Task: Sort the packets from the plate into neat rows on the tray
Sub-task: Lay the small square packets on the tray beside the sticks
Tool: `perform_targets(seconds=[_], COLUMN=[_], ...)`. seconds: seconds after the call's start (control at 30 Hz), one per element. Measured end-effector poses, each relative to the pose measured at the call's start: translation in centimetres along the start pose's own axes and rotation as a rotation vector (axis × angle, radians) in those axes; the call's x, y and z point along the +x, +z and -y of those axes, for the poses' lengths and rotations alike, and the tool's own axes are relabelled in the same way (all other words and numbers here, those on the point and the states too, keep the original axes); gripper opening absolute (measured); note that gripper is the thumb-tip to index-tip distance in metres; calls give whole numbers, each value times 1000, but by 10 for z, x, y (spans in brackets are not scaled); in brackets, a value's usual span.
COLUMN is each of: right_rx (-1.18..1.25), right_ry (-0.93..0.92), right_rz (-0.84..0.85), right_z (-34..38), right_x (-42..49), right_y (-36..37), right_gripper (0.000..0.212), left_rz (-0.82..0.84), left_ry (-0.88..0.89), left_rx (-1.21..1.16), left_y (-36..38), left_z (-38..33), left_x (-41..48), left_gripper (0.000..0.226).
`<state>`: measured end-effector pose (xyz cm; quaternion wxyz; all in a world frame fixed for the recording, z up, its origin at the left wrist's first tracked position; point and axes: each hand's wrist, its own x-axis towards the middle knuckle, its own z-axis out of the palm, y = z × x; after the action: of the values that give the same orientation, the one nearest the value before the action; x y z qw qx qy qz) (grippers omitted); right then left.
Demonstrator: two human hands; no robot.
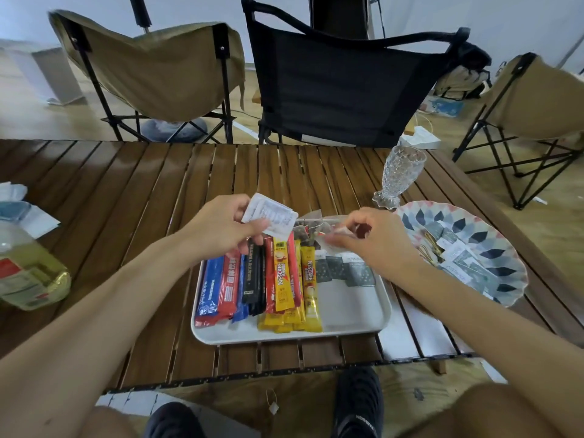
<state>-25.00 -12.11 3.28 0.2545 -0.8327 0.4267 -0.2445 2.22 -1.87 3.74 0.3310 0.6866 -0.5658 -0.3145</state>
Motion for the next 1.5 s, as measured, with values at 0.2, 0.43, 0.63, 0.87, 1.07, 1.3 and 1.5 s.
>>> perform_targets(seconds=[0.2,0.43,0.63,0.87,1.07,1.3,1.5], right_rx=[-408,-348,-555,-447,-304,-245,-129], right_ry=[-318,-263,-230,-166,-60,-24,24], right_rz=[363,433,451,441,385,336,274], right_z=[-26,-26,-28,-21,-19,-17,-6], right_x=[-18,-17,-18,-21,-23,-21,-15], right_y=[3,0,2,14,29,39,28], right_gripper=[30,46,63,36,31,25,8], left_rz=[14,27,34,32,41,42,58], left_ry=[-13,-22,-29,-24,-25,-30,-24], left_rx=[40,45,49,60,63,29,-25], left_y=[1,1,1,0,0,0,-2], left_z=[1,2,4,2,3,2,2], left_x=[-2,-2,-1,-2,-2,-3,-5], left_gripper=[28,30,30,32,35,31,33])
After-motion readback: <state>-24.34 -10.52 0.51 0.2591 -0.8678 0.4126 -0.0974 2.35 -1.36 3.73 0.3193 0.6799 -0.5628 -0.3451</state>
